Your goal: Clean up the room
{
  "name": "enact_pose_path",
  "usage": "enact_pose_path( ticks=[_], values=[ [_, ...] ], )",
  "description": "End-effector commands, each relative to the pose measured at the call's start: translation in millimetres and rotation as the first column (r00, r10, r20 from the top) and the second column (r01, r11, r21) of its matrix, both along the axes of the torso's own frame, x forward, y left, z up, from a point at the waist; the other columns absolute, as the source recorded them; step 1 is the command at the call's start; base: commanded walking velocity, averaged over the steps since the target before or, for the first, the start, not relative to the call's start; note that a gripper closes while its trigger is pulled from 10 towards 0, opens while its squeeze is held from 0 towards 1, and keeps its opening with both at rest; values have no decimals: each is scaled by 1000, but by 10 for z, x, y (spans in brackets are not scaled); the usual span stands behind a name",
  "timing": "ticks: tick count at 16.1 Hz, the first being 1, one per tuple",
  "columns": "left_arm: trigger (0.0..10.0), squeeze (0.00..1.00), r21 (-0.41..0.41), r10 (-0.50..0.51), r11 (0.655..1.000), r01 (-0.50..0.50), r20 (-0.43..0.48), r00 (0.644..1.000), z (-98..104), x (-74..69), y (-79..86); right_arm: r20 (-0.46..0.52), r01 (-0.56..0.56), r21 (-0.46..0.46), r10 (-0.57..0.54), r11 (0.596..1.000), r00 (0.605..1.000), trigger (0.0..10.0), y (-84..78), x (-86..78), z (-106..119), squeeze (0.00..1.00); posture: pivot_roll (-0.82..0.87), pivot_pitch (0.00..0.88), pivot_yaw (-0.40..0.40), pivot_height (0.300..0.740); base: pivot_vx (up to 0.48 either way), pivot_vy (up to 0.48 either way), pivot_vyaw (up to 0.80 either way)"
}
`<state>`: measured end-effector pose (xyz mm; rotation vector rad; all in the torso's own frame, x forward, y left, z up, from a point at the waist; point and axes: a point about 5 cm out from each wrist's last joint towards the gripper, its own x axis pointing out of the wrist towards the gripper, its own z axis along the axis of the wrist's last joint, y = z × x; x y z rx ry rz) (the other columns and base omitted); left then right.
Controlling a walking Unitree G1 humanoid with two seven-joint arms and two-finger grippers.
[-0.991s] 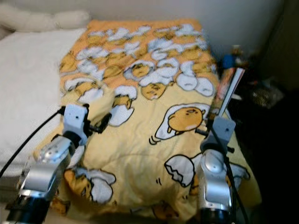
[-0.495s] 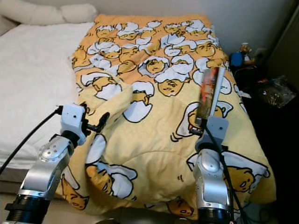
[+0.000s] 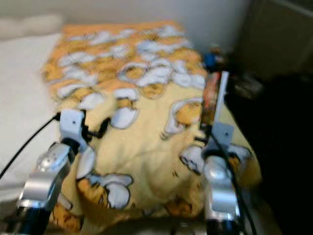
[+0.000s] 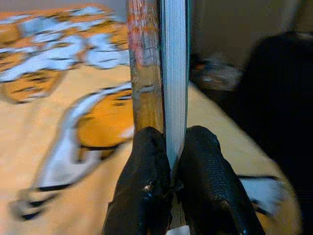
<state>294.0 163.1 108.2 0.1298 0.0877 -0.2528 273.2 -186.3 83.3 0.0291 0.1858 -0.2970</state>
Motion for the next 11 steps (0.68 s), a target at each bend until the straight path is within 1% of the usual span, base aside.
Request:
enact_pose_path(
  ticks=[1, 3, 7, 11],
  values=[
    [10000, 47, 8, 15, 1000, -15, -1, 1000, 6, 10, 38, 47, -12, -4, 12, 1000, 999, 10000, 20, 29, 115, 0, -106, 0, 55, 740, 0, 368, -800],
    [10000, 43, 5, 13, 1000, -13, 0, 1000, 15, 20, 20, 46, -10, -3, 10, 1000, 999, 10000, 17, 20, 117, 0, -108, 0, 58, 740, 0, 397, -434],
    [10000, 47, 2, 8, 1000, -8, 0, 1000, 21, 30, -23, 43, -20, -1, 20, 1000, 999, 10000, 43, 22, 107, 0, -102, 0, 57, 740, 0, 461, 0],
    [10000, 47, 10, 16, 1000, -16, 2, 1000, 35, 32, 18, 42, -41, 2, 40, 999, 998, 10000, 84, 28, 100, 0, -96, 0, 59, 740, 0, 480, 0]
  ],
)
